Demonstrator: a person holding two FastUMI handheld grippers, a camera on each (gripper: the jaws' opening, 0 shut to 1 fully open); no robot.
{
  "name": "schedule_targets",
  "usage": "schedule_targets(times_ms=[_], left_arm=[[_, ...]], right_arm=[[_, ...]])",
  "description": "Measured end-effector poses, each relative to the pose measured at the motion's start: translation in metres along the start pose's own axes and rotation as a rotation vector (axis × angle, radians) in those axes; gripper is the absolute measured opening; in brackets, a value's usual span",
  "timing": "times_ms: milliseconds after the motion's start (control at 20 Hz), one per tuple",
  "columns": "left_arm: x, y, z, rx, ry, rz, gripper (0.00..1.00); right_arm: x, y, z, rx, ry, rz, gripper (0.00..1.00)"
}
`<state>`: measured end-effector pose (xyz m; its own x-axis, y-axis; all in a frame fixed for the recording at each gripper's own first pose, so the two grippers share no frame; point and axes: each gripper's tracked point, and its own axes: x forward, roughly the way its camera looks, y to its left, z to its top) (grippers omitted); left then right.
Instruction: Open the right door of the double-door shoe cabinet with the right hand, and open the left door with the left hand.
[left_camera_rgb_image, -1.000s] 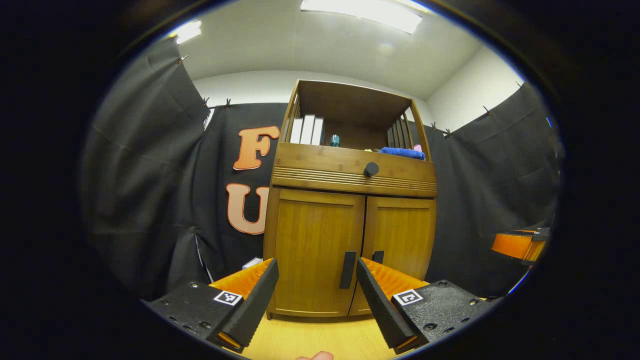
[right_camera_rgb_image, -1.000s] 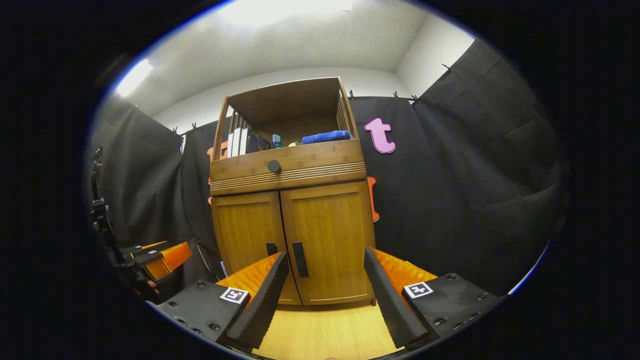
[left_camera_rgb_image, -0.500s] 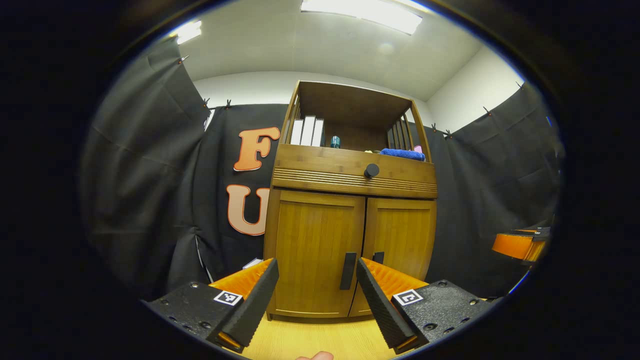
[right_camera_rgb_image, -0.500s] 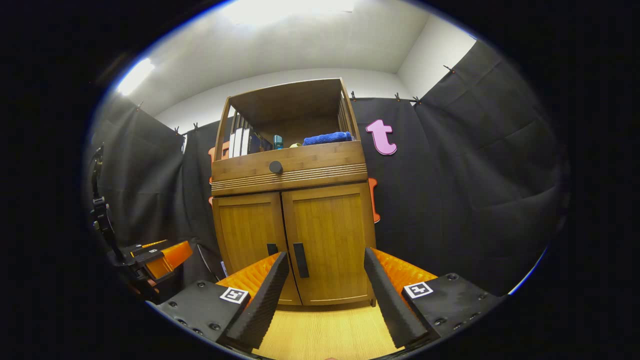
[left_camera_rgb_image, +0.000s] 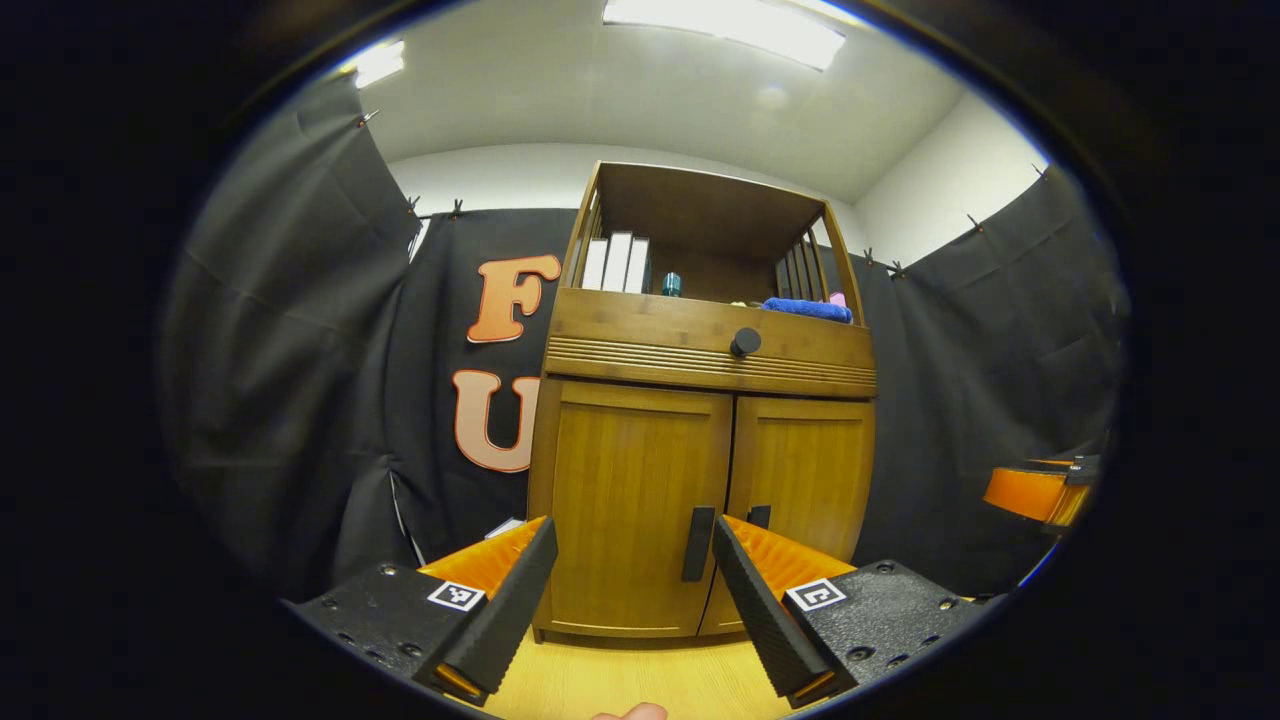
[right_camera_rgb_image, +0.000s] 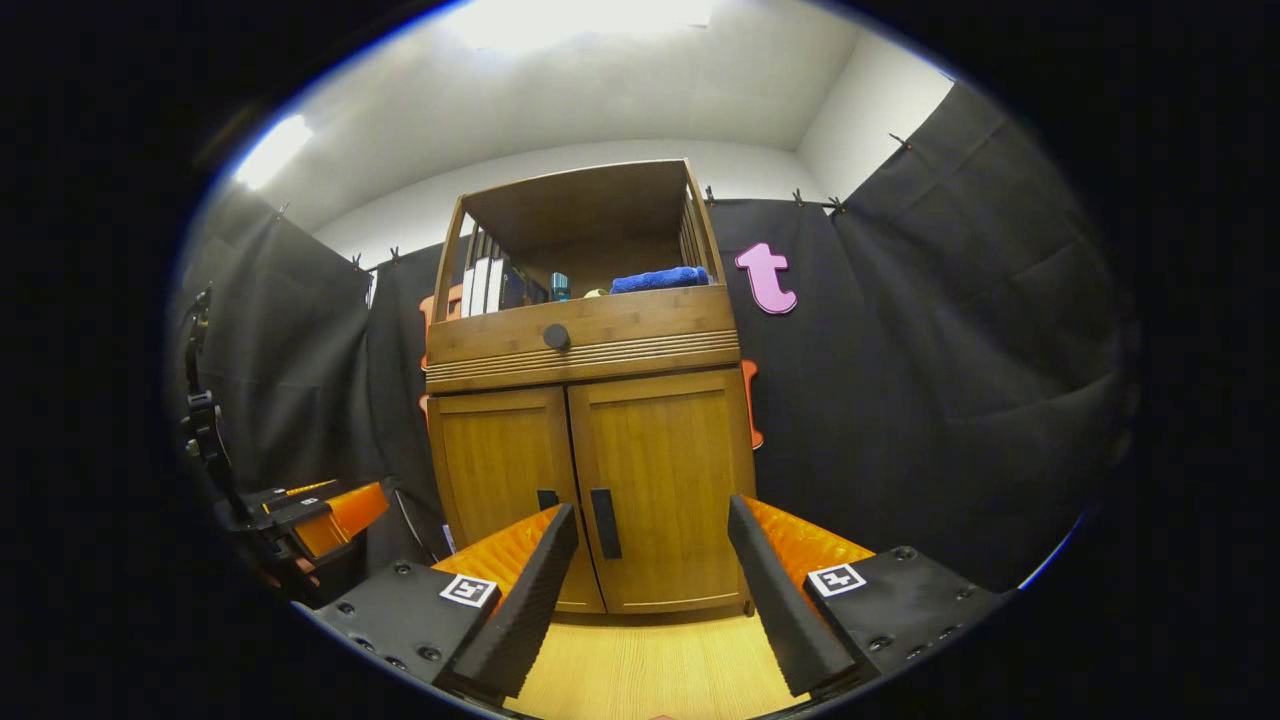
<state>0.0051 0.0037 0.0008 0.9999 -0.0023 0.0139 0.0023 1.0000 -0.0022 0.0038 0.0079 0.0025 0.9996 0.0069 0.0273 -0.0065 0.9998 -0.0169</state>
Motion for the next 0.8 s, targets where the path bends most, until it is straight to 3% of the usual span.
schedule_targets(times_ms=[400,650,750,800], left_arm=[[0.011,0.005,0.000,0.013,-0.002,0.011,0.92],[0.009,0.010,0.005,0.030,-0.011,0.032,0.94],[0.005,0.012,0.003,0.040,-0.007,0.042,0.92],[0.003,0.013,0.003,0.042,-0.008,0.050,0.95]], right_arm=[[0.046,0.011,0.006,0.004,-0.036,0.040,0.98],[0.102,0.038,0.010,-0.015,-0.069,0.117,0.98],[0.129,0.047,-0.003,-0.035,-0.050,0.137,0.98],[0.143,0.052,-0.012,-0.040,-0.034,0.144,0.98]])
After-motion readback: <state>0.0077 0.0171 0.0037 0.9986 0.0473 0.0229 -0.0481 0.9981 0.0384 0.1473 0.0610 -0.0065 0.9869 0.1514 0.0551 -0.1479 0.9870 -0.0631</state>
